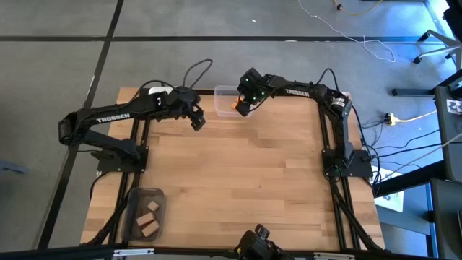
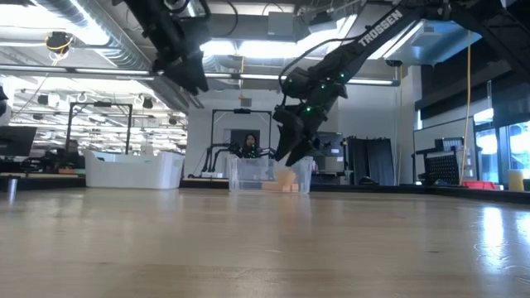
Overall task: Sort & place blocks by color
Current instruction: Return to Home Position
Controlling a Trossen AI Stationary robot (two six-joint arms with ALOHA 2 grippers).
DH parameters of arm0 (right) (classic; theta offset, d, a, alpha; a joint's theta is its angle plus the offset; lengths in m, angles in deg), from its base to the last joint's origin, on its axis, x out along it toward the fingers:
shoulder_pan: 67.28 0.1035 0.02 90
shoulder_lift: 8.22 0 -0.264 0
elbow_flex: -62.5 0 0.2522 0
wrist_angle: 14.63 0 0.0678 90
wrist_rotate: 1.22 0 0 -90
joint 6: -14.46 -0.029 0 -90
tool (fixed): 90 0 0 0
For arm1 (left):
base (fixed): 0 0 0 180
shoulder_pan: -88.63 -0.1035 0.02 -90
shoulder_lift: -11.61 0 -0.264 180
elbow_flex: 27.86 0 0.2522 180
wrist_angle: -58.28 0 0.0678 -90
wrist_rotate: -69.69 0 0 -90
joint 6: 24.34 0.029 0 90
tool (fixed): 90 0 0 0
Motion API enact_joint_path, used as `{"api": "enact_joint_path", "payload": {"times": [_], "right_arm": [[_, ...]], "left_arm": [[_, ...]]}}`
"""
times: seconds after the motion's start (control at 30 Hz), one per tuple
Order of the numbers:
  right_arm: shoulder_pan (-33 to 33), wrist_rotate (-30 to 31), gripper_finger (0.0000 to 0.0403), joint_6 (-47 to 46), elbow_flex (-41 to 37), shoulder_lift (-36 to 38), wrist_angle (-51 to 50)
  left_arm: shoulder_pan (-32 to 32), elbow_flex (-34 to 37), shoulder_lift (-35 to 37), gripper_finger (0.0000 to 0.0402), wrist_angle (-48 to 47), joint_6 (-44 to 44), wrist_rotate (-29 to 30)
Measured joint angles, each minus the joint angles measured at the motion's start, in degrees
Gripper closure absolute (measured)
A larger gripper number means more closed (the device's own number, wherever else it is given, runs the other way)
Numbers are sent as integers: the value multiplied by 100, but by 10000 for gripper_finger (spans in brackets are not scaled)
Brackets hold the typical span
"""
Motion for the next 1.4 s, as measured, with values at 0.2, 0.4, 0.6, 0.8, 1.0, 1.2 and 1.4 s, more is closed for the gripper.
{"api": "enact_joint_path", "payload": {"times": [0.2, 0.4, 0.6, 0.8, 1.0, 1.2, 1.4], "right_arm": [[1, -90, 133, 20, 223, 48, -117], [7, -667, 135, 321, 1055, 61, -536], [100, -1049, 135, 483, 1953, 65, -874], [214, -1658, 135, 822, 2853, 65, -1659], [366, -1808, 135, 1029, 3526, 67, -2632], [529, -1496, 209, 1304, 4067, 67, -3521], [721, -746, 375, 1399, 4682, 67, -4313]], "left_arm": [[-391, 0, 2, 192, -330, -398, 224], [-1155, 0, 2, 192, -1024, -1218, 234], [-1678, 0, 2, 192, -1289, -1477, 222], [-1737, 0, 2, 192, -1421, -929, -200], [-1706, 0, 2, 199, -1413, -631, -359], [-1689, 0, 113, 272, -1406, -491, -543], [-1689, -2, 733, 389, -1404, 19, -848]]}}
